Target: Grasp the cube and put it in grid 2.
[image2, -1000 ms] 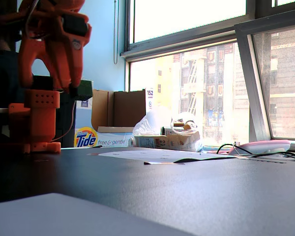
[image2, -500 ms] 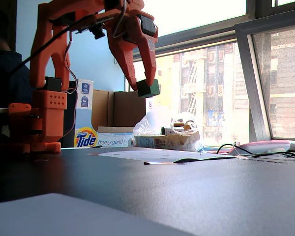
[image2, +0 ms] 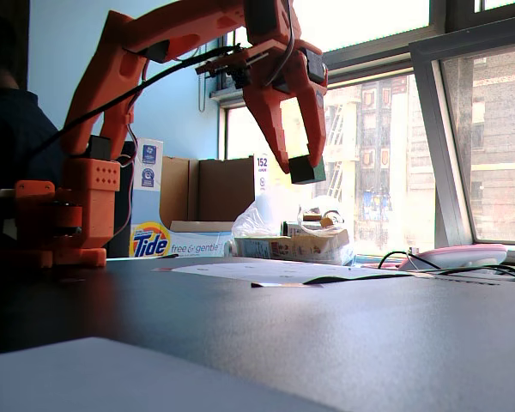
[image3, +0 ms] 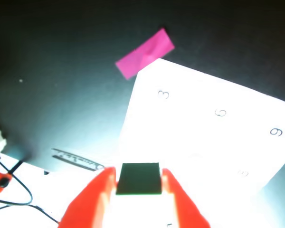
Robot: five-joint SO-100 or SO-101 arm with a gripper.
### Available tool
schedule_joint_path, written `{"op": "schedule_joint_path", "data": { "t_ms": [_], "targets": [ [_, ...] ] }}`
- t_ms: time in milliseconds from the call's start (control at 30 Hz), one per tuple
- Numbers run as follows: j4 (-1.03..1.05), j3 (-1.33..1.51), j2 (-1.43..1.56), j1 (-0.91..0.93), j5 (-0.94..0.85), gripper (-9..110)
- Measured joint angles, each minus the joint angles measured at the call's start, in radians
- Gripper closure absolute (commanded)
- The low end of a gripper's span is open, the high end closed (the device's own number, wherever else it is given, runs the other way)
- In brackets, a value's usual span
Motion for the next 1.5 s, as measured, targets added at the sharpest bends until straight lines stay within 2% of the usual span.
{"op": "schedule_joint_path", "data": {
  "t_ms": [233,500,1333,1400,1500],
  "targets": [
    [-0.041,-0.014,-0.109,-0.032,0.025,101],
    [0.006,-0.21,-0.324,-0.071,0.048,101],
    [-0.051,-0.219,-0.466,-0.112,0.063,101],
    [-0.051,-0.219,-0.468,-0.112,0.048,99],
    [-0.051,-0.219,-0.468,-0.112,0.028,88]
  ]
}}
